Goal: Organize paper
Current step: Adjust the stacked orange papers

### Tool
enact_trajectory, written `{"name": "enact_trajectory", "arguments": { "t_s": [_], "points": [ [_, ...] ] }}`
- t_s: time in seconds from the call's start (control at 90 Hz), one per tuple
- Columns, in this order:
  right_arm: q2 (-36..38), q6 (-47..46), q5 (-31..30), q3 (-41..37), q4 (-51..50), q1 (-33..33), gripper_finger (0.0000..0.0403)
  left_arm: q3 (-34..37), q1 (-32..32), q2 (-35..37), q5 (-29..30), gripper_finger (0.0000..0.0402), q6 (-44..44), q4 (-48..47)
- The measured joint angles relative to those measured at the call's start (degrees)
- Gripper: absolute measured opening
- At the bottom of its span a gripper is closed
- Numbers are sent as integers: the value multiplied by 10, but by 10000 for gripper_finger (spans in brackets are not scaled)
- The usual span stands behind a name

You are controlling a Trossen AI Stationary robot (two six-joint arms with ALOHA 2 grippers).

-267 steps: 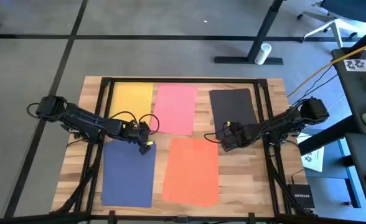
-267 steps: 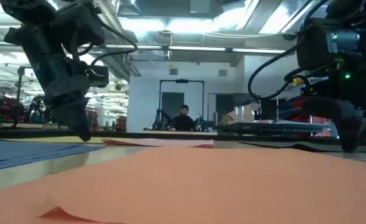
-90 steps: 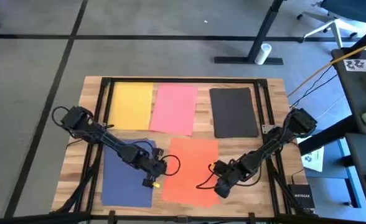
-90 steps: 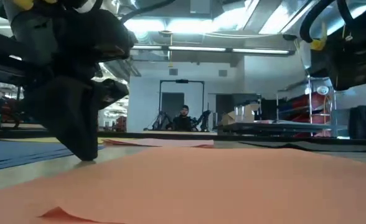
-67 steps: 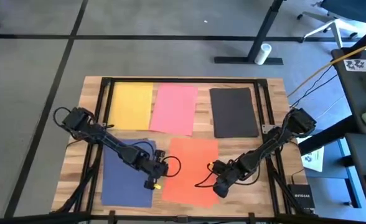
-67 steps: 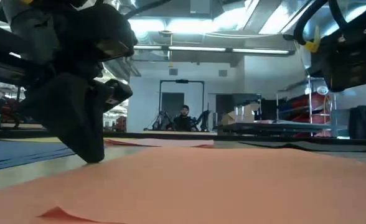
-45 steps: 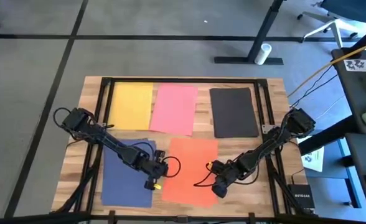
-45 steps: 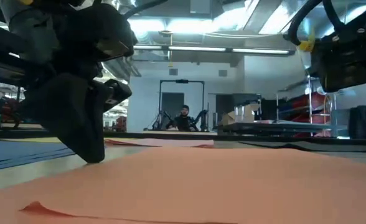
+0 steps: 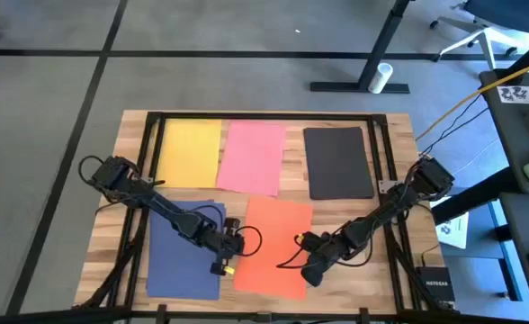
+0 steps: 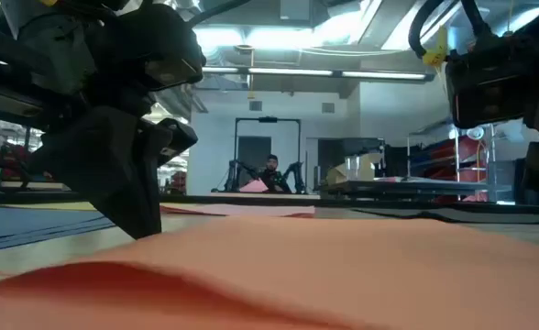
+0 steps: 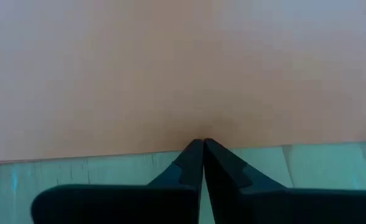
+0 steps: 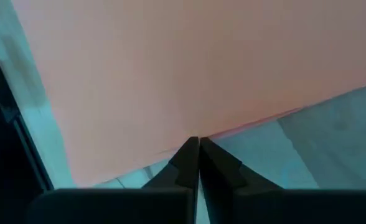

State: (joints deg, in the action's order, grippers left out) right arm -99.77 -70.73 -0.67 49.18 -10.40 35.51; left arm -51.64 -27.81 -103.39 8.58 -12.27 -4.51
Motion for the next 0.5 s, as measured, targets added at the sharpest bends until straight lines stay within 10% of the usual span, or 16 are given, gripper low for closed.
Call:
{"name": "enact_trajectory", "arguments": {
  "t_s": [0.5],
  "points": [
    [2,70,-155,138,-279,-102,0,1,11,51,65,0,3,-98]
  ]
}}
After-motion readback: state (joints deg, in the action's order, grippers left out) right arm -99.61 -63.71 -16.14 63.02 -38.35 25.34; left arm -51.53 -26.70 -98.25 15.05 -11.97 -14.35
